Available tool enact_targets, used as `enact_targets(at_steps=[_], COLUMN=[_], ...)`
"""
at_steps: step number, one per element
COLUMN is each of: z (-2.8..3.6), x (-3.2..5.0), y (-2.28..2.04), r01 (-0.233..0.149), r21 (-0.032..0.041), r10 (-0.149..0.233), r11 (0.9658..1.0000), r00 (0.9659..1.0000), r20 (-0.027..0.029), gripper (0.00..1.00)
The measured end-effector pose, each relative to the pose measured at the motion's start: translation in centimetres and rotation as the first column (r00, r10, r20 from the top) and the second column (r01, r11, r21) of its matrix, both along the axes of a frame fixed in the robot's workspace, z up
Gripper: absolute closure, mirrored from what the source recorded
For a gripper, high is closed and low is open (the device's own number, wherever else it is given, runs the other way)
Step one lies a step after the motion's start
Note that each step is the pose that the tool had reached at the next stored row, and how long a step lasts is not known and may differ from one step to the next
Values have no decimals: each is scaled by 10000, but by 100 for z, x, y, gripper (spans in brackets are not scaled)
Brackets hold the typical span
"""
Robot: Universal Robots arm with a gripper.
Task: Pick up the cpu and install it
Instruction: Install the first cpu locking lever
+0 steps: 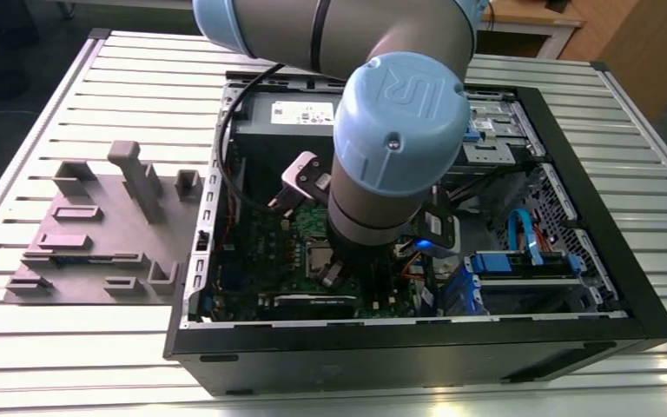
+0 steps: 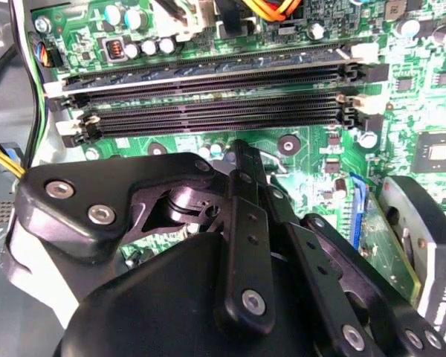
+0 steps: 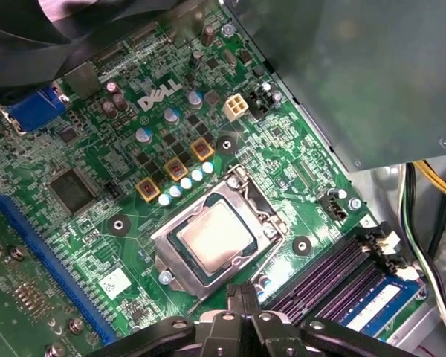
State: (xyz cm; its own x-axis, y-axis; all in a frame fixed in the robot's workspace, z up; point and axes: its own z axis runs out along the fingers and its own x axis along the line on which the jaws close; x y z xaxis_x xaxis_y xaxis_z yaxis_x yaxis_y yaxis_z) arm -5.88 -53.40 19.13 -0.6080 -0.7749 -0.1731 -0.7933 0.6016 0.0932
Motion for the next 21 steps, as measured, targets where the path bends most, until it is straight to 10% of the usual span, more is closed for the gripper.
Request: enact_targets(at_steps=[21], z=[-30], x=[1], y=[4], r01=[3], r21=[-29], r10=[-3], r11=[10000], r00=[10000], r20=[1], gripper=[90])
